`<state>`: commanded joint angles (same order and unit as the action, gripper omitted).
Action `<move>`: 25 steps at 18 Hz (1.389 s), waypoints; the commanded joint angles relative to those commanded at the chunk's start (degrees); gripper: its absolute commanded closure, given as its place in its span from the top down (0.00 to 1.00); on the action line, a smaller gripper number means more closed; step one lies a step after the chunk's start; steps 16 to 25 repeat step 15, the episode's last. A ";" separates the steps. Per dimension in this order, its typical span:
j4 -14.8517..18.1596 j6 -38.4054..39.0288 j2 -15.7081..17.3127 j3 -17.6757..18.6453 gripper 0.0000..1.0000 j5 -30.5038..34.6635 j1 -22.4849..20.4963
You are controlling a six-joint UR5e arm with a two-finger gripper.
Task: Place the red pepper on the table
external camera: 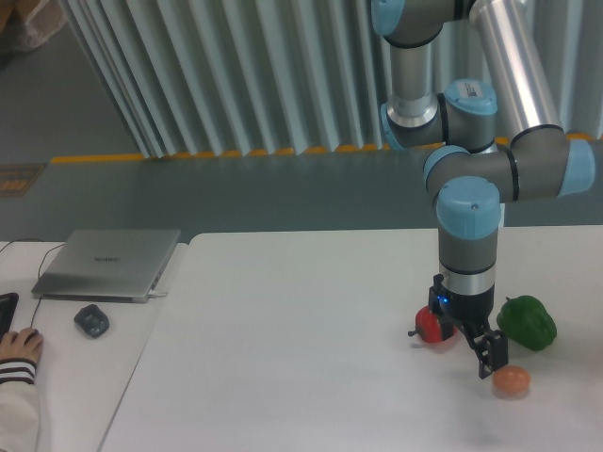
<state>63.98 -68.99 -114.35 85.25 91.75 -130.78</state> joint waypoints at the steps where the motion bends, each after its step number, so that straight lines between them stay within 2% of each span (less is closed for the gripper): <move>1: 0.70 -1.31 0.09 -0.09 1.00 0.09 0.00; 9: 5.53 -16.87 3.25 -0.79 1.00 0.00 -3.60; 12: 6.94 -17.50 3.52 -0.88 1.00 0.09 -3.52; 25: 6.94 -17.50 3.60 -0.88 1.00 -0.08 -3.69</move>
